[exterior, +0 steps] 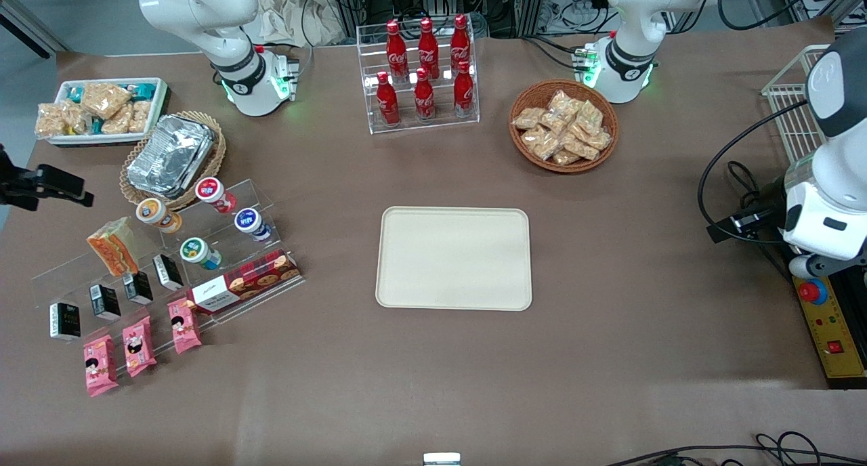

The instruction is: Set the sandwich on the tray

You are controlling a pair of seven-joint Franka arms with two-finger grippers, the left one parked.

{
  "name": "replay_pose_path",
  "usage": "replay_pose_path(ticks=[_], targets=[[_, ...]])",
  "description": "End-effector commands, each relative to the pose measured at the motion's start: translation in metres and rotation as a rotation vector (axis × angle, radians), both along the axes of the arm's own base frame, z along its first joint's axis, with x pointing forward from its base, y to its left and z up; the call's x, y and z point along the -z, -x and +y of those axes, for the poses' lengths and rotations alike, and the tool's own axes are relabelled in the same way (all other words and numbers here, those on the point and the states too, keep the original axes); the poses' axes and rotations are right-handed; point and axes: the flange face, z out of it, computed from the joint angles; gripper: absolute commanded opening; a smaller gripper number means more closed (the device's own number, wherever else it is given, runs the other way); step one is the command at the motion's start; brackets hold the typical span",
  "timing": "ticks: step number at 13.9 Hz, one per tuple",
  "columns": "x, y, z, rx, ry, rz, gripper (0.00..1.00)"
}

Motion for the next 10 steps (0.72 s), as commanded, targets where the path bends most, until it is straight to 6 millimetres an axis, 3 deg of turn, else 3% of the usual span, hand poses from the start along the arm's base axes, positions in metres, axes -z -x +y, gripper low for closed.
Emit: replay_pose_path(ticks=[1,3,6,10], targets=[[-0.007,0.016,-0.027,-0.074,-0.005,-0.001,0.98],[0.005,0.021,-0.05,-0.155,-0.014,0.008,0.98],[0.019,0.026,-0.066,-0.199,-0.007,0.031,0.98],[0.056,0.044,-0.071,-0.246,0.018,-0.009,0.98]])
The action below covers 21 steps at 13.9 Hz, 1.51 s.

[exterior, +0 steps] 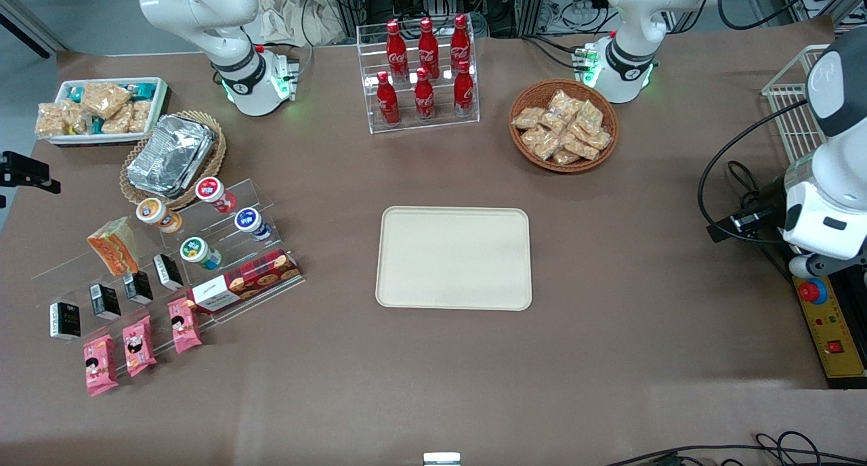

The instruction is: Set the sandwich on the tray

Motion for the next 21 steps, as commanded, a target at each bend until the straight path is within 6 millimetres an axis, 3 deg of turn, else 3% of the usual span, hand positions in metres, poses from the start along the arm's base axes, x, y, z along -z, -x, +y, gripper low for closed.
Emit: replay_pose_path(ticks=[1,5,6,8,10,14,21], targets=[[0.025,0.022,0.0,-0.044,0.01,-0.029,0.98],[0.073,0.017,-0.002,-0.077,0.032,-0.039,0.98],[0.093,0.017,-0.004,-0.084,0.032,-0.034,0.98],[0.116,0.021,-0.02,-0.122,0.042,-0.066,0.98],[0.13,0.015,-0.02,-0.136,0.045,-0.051,0.98],[0.18,-0.002,-0.02,-0.151,0.061,-0.007,0.98],[0.193,-0.009,-0.025,-0.16,0.073,-0.016,0.98]])
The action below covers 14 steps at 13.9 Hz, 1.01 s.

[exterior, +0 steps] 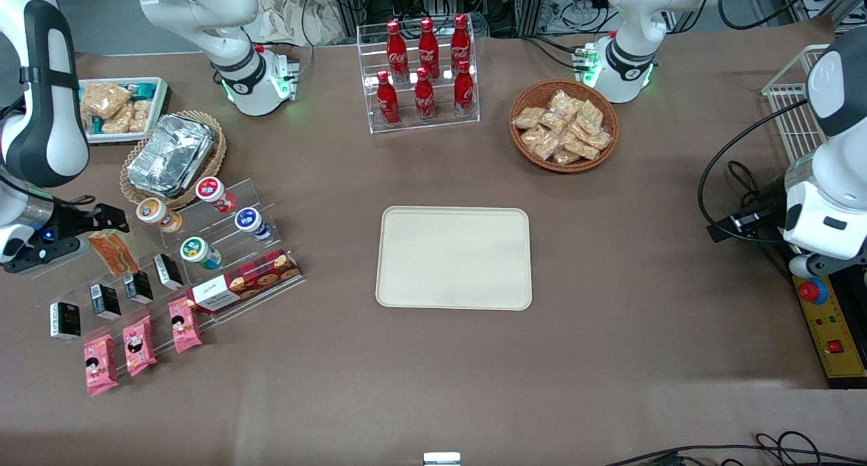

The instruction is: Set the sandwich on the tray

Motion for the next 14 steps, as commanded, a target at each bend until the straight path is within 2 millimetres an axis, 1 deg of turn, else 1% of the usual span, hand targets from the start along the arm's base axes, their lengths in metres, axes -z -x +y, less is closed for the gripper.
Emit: replay_pose_path(ticks=[1,4,7,10,11,12,13,14], targets=[[0.0071,-0.0059,-0.0122,-0.029,0.026,-0.015,0.98],[0.0121,-0.008,-0.0136,-0.034,0.029,-0.015,0.97],[0.0151,-0.0088,-0.0137,-0.036,0.031,-0.013,0.9],[0.0158,-0.0088,-0.0145,-0.036,0.028,-0.014,0.63],[0.016,-0.0092,-0.0127,-0.038,0.026,-0.013,0.57],[0.0163,-0.0089,-0.0126,-0.038,0.025,-0.01,0.5],[0.0163,-0.0086,-0.0134,-0.042,0.024,-0.01,0.47],[0.0163,-0.0087,-0.0132,-0.047,0.02,-0.012,0.41]])
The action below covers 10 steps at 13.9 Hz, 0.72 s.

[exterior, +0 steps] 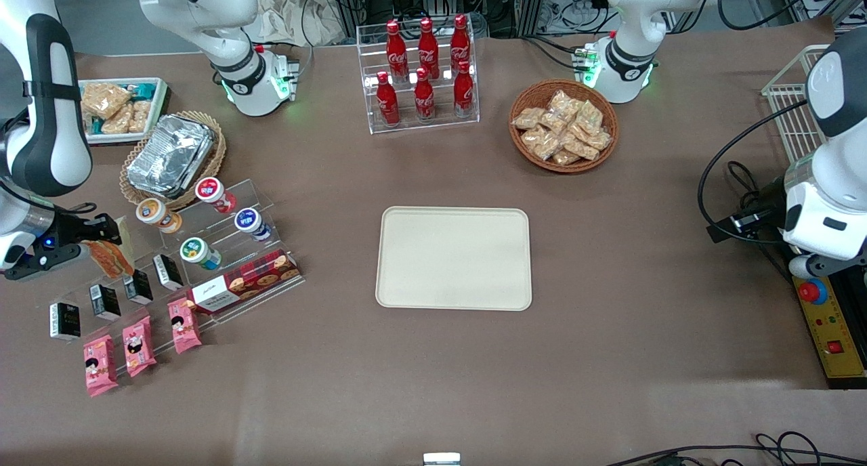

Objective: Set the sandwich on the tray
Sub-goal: 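Close the right gripper on the wrapped sandwich and lift it off the rack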

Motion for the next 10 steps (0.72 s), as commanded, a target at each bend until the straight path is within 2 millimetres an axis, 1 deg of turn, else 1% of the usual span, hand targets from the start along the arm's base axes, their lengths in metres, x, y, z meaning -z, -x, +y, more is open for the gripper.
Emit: replay_pose_path(ticks=[1,2,5,6,8,10], targets=[[0.0,-0.004,-0.003,-0.021,0.005,-0.005,0.36],[-0.012,-0.01,-0.003,-0.022,0.01,-0.015,0.34],[-0.052,-0.032,0.007,-0.046,0.008,0.011,0.34],[-0.064,-0.04,0.015,-0.06,0.009,0.008,0.34],[-0.096,-0.052,0.04,-0.1,-0.002,0.007,0.34],[-0.135,-0.062,0.091,-0.152,-0.072,0.015,0.34]])
